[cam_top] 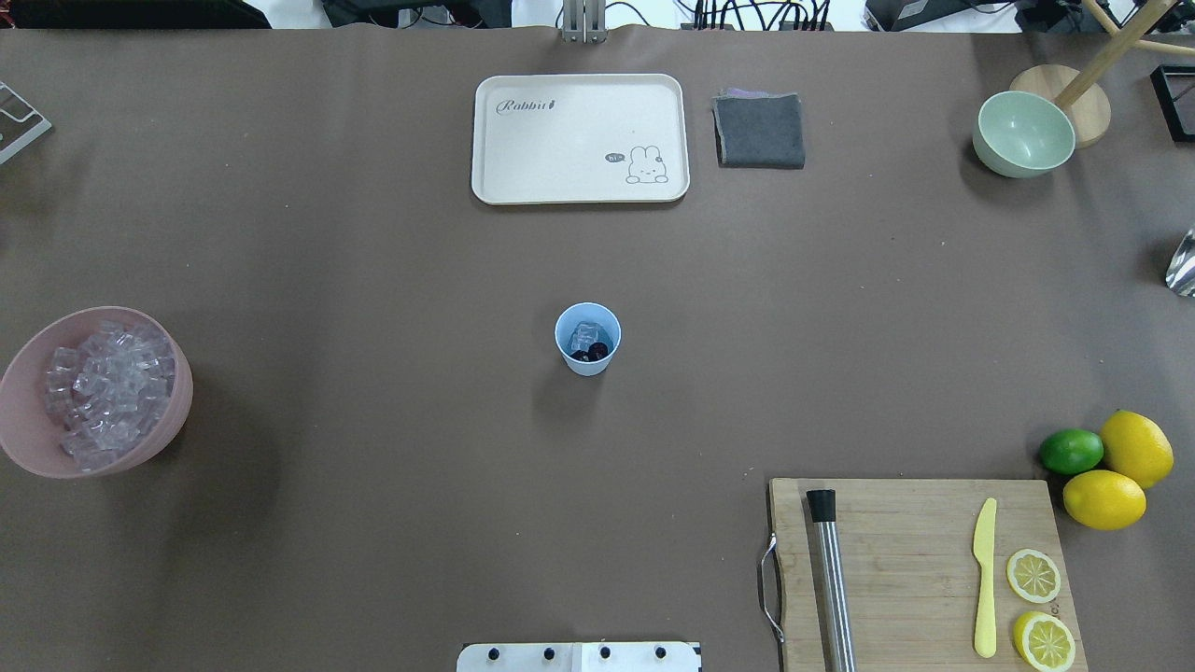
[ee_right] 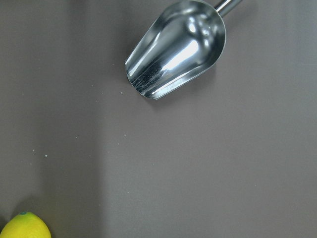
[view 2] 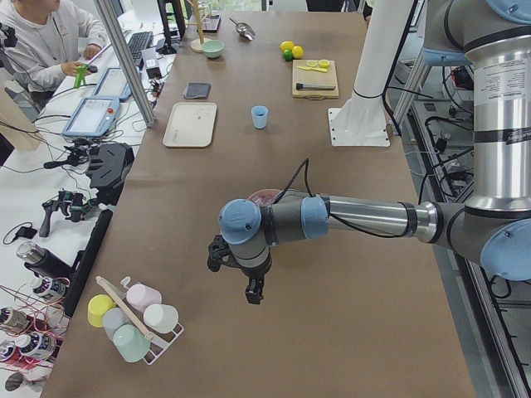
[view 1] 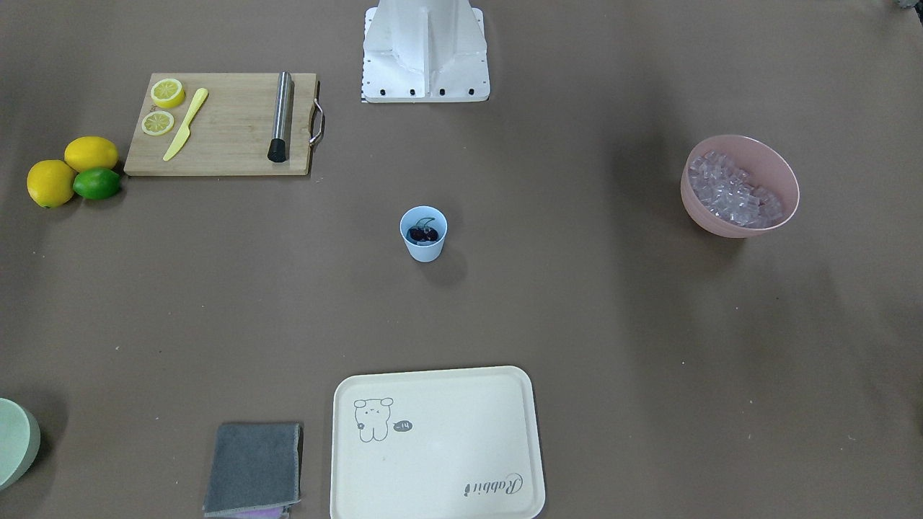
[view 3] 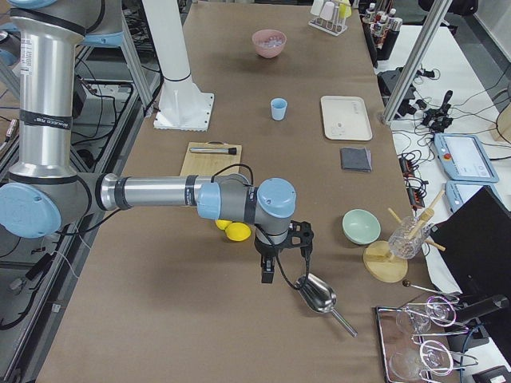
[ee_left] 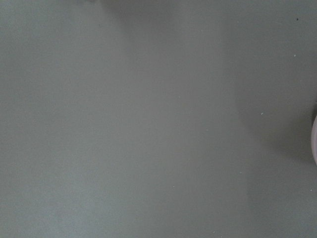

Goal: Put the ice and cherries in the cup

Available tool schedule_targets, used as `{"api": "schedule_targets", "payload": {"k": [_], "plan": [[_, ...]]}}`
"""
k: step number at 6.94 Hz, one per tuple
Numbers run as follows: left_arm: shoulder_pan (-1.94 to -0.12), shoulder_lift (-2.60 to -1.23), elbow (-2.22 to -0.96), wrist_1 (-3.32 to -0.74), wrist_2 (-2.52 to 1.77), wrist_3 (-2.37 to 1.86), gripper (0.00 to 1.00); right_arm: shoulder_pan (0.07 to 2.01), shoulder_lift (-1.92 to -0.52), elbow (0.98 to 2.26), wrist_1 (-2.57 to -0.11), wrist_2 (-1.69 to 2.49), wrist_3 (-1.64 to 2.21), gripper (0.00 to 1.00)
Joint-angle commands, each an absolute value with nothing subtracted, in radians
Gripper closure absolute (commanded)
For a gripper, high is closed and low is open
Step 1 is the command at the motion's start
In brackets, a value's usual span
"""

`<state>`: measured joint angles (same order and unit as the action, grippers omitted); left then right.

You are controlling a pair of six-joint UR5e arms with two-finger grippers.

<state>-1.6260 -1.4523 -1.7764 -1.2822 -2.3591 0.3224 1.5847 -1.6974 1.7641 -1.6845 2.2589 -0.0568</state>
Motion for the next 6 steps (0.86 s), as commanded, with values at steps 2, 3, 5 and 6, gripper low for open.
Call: {"api": "schedule_targets", "payload": {"k": [2,3,5,6], "plan": [[-1.626,-1.451,-1.776,-1.282,-2.359,0.324,0.01,1.583,-1.698,1.767,-1.684,2.334,-0.058,0.0],[-1.626,-1.453,-1.776,-1.282,-2.359,0.324,0.01,1.583,-1.698,1.766,-1.684,2.338,-0.06,0.0],[-1.626,-1.453,-1.776,-1.282,-2.359,0.324,0.01,1.583,-1.698,1.766,-1.684,2.338,-0.06,0.0],[-1.626,-1.451,-1.776,-1.282,-2.359,0.324,0.01,1.583,-1.698,1.766,-1.684,2.338,-0.06,0.0]]}}
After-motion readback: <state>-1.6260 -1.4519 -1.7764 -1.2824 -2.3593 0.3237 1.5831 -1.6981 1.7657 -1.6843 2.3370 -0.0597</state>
